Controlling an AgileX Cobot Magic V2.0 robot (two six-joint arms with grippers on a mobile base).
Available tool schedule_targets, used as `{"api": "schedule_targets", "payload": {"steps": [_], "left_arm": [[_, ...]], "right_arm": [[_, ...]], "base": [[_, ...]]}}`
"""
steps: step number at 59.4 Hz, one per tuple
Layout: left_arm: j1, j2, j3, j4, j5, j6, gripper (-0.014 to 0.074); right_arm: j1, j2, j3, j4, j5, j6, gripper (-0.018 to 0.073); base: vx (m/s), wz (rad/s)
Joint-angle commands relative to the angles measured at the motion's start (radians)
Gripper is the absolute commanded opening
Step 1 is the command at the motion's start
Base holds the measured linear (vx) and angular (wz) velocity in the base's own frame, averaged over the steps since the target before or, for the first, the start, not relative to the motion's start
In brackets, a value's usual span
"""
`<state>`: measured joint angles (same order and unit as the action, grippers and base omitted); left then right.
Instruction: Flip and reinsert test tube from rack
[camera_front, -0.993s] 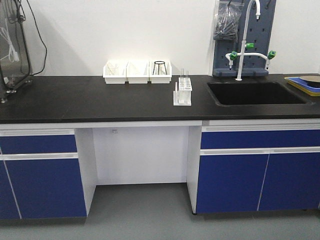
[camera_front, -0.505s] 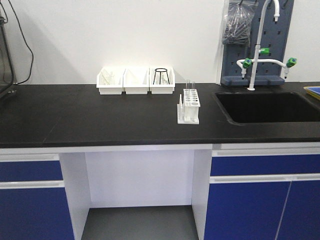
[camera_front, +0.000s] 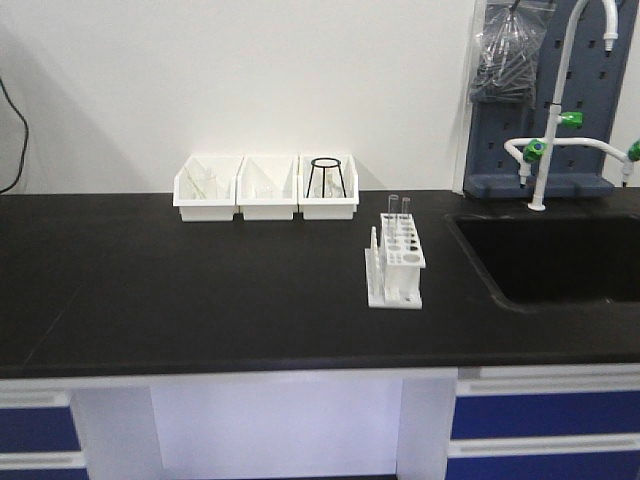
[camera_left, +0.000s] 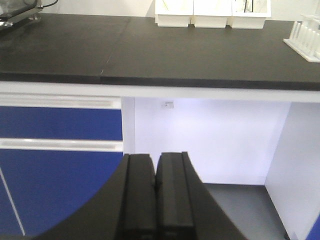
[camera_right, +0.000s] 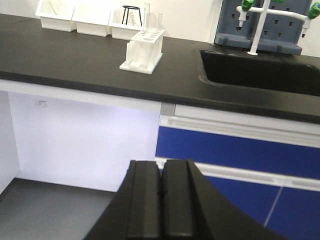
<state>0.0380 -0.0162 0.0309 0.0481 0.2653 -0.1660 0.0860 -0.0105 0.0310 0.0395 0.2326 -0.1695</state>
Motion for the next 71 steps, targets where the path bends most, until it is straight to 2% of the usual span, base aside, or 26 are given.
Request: {"api": "schedule_targets", "payload": {"steps": [1, 71], "left_arm": [[-0.003, -0.011, 0.002, -0.005, -0.085, 0.0, -0.0006], [-0.003, -0.011, 0.002, -0.005, -0.085, 0.0, -0.0006]], "right_arm": [[-0.005, -0.01, 0.0, -0.003, -0.08, -0.009, -0.0008], [-0.005, -0.01, 0.0, -0.003, -0.08, -0.009, -0.0008]], "base": [[0.49, 0.02], [0.45, 0.02]]}}
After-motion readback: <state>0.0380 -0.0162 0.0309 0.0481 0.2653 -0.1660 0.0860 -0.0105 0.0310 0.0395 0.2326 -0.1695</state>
